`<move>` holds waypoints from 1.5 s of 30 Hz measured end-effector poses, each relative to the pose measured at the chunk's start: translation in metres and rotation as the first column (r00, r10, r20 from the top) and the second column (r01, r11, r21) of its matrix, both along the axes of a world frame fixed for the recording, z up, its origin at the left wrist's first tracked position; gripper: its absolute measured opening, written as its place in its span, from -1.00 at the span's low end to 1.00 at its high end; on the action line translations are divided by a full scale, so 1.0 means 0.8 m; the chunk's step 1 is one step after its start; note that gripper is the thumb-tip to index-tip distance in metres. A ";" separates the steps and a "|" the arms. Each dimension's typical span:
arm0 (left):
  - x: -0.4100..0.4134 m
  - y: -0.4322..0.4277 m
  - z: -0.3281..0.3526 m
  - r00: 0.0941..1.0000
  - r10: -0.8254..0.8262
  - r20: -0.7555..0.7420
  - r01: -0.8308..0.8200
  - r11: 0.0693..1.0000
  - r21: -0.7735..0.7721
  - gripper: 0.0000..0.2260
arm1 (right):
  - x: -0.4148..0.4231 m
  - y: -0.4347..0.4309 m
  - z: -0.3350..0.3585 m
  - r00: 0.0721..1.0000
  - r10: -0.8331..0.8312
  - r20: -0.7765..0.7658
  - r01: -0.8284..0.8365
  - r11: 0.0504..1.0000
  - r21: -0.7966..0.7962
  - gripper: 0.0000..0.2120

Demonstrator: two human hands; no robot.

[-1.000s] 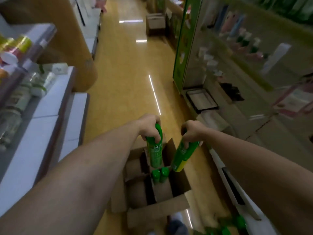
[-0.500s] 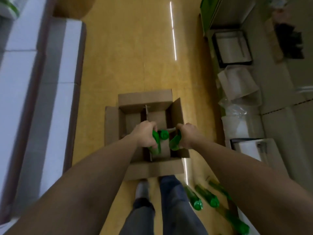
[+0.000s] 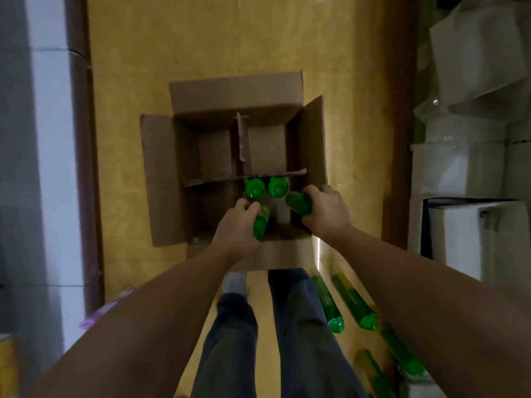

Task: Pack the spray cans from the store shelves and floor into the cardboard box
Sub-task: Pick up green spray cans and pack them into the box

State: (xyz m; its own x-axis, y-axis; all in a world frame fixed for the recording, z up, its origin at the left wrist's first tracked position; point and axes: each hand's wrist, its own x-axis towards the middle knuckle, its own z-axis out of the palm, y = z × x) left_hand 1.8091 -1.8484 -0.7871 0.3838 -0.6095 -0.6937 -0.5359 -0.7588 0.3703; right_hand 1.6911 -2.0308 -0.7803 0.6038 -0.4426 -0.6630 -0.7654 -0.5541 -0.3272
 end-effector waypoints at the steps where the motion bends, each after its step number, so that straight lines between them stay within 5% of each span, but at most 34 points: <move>1: -0.002 0.000 -0.013 1.000 -0.006 0.004 0.005 1.000 0.005 -0.39 | 0.003 -0.001 -0.014 1.000 -0.016 0.009 0.016 1.000 0.003 -0.58; 12: 0.004 -0.029 -0.139 0.997 0.063 0.054 -0.069 0.991 0.112 -0.36 | 0.030 -0.006 -0.147 0.999 -0.024 0.037 0.027 0.997 -0.068 -0.47; 23: -0.009 -0.006 -0.202 0.992 0.053 0.110 -0.059 0.997 0.048 -0.46 | 0.035 -0.009 -0.228 0.997 0.076 0.030 -0.073 0.993 -0.091 -0.31; 31: -0.020 0.000 -0.206 0.985 0.048 0.166 -0.057 0.997 0.046 -0.37 | 0.038 -0.009 -0.231 0.990 0.140 -0.028 -0.142 0.986 -0.088 0.03; 35: -0.003 -0.003 -0.199 0.994 0.091 0.060 -0.094 0.995 0.043 -0.33 | 0.035 -0.010 -0.219 0.998 0.056 0.014 -0.055 0.997 -0.050 0.01; 45: 0.035 -0.036 -0.119 0.984 0.143 0.106 -0.142 0.990 -0.026 -0.46 | 0.034 -0.023 -0.138 0.999 0.038 0.003 -0.037 0.994 -0.106 -0.02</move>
